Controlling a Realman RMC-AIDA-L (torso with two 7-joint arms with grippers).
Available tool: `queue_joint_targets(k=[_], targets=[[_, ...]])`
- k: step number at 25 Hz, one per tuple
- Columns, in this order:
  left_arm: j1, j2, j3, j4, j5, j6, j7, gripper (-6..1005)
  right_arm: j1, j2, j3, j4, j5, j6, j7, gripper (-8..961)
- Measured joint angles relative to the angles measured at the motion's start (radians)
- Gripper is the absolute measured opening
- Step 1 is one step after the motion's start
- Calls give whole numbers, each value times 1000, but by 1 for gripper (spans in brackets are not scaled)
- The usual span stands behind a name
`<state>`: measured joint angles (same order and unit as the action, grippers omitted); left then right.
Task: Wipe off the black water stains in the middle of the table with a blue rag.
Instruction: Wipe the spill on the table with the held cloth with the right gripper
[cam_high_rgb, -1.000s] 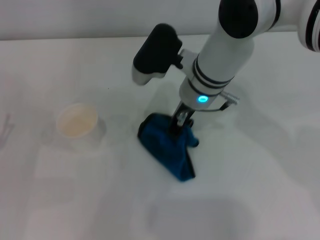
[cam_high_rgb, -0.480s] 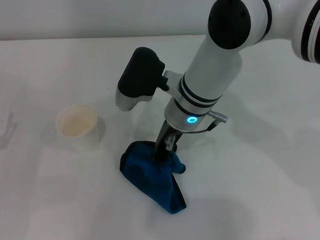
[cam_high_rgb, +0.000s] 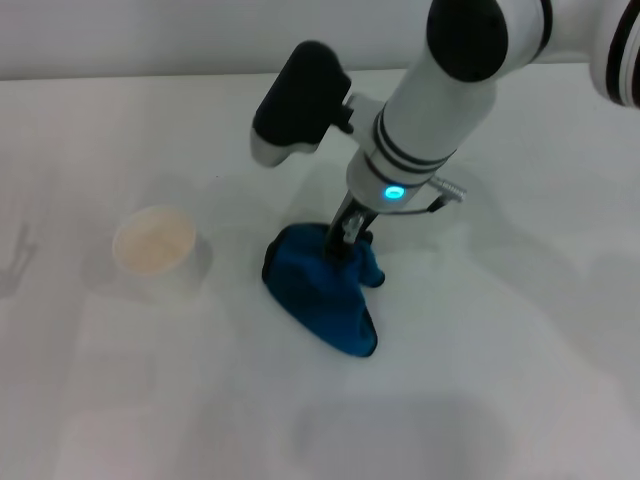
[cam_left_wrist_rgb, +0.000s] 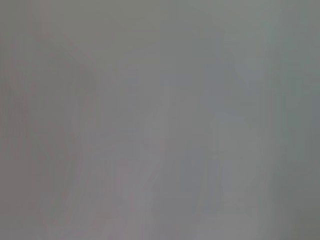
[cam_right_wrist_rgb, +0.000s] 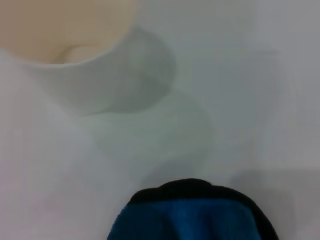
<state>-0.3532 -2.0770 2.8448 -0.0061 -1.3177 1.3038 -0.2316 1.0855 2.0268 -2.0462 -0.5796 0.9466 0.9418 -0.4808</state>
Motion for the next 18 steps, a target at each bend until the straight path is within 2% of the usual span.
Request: queue_joint_targets(k=[9,18], targets=[[-12,0,-1,0,-1,-10,0,864,-14,-2,159,18,-272,-17,101,33],[-25,2,-1,-6,-1,-24,-2,864,-26,-11,265,49,-331,-6,89,33]])
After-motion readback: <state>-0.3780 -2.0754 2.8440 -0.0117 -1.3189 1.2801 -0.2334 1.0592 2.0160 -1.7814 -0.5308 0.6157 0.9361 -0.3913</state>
